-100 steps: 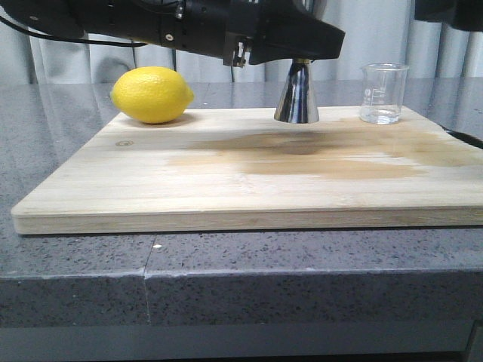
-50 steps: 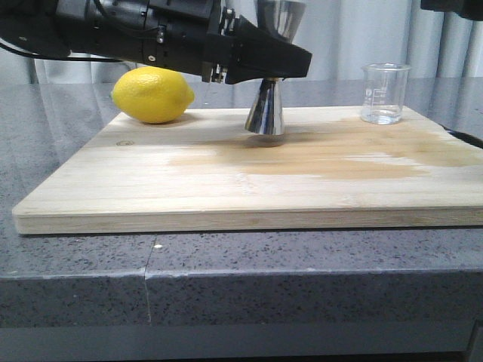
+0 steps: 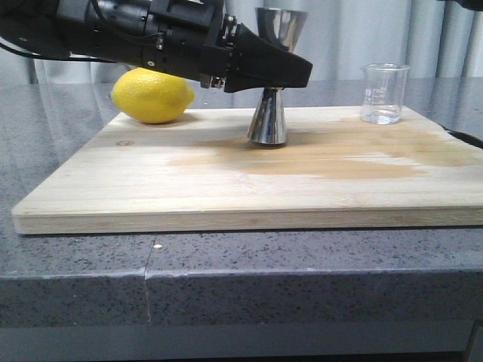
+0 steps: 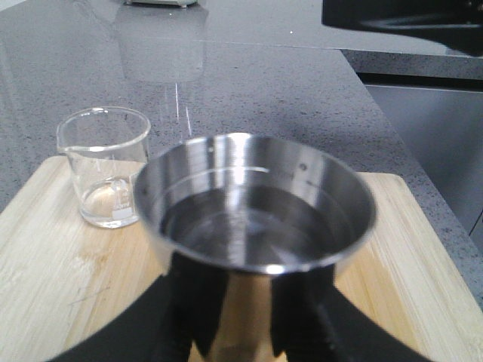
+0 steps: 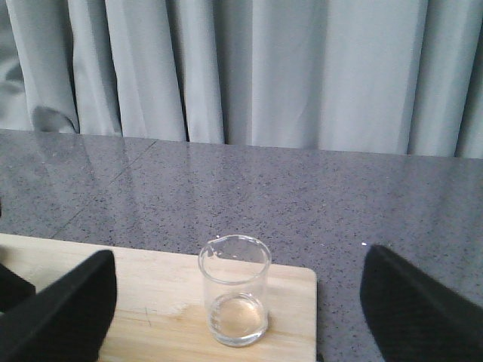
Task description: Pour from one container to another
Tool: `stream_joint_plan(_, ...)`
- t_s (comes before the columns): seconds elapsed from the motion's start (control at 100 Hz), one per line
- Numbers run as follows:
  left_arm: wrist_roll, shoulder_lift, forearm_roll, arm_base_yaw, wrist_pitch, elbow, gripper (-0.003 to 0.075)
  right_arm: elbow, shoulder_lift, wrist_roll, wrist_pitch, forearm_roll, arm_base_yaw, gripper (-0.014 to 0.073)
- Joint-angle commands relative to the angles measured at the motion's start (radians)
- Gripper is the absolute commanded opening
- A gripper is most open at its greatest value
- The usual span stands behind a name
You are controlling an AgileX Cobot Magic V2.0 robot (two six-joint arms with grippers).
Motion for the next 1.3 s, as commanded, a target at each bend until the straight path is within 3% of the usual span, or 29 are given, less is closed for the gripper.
stream_joint_plan(0.0, 0.001, -0.053, -0.067, 0.003, 0.057, -0.006, 0.0221, -0.021, -0.021, -0.012, -0.087, -0.02, -0.005, 0.0594)
stream_joint_plan(0.36, 0.001, -0.053, -0.057, 0.003, 0.054, 0.004, 0.0253, -0.027, -0.023, -0.012, -0.041, -0.02, -0.005, 0.0594)
stream_joint_plan(0.58, -0.077, -0.064, -0.002, 0.003, -0.039, 0.002, 0.0424, -0.109, -0.043, -0.012, 0.267, -0.02, -0.005, 0.0594)
stream_joint_plan(0.75, -0.178, -0.131, 0.13, 0.003, -0.098, -0.002, 0.0432, -0.195, -0.082, -0.012, 0.546, -0.026, -0.048, 0.0594)
stream_joint_plan(1.03, -0.553, -0.322, 0.566, 0.003, -0.216, -0.002, 0.0431, -0.387, -0.117, -0.012, 1.085, -0.081, -0.204, 0.0594)
stream_joint_plan(1.14, -0.804, -0.421, 0.754, 0.003, -0.226, -0.002, 0.043, -0.471, -0.114, -0.012, 1.285, -0.095, -0.254, 0.0594)
stream_joint_plan(1.29, -1.188, -0.583, 1.111, 0.003, -0.188, -0.002, 0.043, -0.541, -0.116, 0.028, 1.418, -0.123, -0.285, 0.0594)
